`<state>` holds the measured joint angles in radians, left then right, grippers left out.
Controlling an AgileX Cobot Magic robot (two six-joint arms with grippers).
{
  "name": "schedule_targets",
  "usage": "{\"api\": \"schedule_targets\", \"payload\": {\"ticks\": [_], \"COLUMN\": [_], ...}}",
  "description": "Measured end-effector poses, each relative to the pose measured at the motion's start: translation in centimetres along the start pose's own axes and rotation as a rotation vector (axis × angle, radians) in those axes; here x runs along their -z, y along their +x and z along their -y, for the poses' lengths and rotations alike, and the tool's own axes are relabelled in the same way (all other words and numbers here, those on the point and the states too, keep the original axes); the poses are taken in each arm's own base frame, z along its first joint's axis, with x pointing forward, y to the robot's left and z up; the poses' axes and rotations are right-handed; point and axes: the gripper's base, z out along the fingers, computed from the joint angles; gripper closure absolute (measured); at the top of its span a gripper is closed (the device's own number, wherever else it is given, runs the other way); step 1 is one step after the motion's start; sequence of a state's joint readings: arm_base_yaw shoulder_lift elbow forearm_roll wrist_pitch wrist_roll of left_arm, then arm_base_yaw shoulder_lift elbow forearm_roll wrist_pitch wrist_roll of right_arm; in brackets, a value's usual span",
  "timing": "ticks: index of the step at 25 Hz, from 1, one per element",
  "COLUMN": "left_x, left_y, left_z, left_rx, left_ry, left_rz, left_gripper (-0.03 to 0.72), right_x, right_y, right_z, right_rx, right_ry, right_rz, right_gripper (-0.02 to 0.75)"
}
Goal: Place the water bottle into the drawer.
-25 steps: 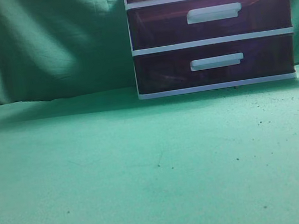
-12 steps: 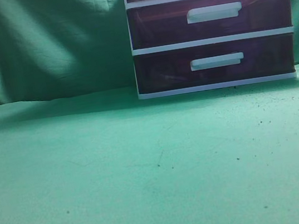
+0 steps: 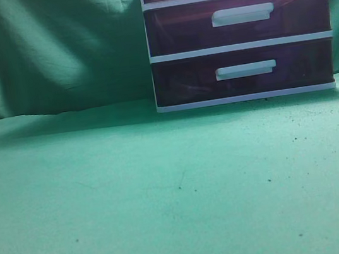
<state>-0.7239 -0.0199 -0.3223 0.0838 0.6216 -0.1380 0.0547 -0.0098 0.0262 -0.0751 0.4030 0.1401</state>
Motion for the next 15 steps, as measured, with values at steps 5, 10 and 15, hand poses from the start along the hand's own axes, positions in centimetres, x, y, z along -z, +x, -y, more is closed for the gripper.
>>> {"api": "schedule_targets", "payload": {"ticks": [5, 10, 15], "left_x": [0.0, 0.0, 0.0], "left_y": [0.0, 0.0, 0.0], "left_z": [0.0, 0.0, 0.0], "left_rx": [0.0, 0.0, 0.0], "left_ry": [0.0, 0.0, 0.0], "left_rz": [0.0, 0.0, 0.0], "left_gripper": [0.688, 0.688, 0.688], "right_x": [0.0, 0.0, -0.01], "right_y": [-0.02, -0.04, -0.02], "right_z": [0.0, 0.0, 0.01], "right_rx": [-0.003, -0.003, -0.001], "right_ry": [0.0, 0.0, 0.001], "right_rz": [0.002, 0.004, 0.003], "right_gripper": [0.738, 0.738, 0.738]}}
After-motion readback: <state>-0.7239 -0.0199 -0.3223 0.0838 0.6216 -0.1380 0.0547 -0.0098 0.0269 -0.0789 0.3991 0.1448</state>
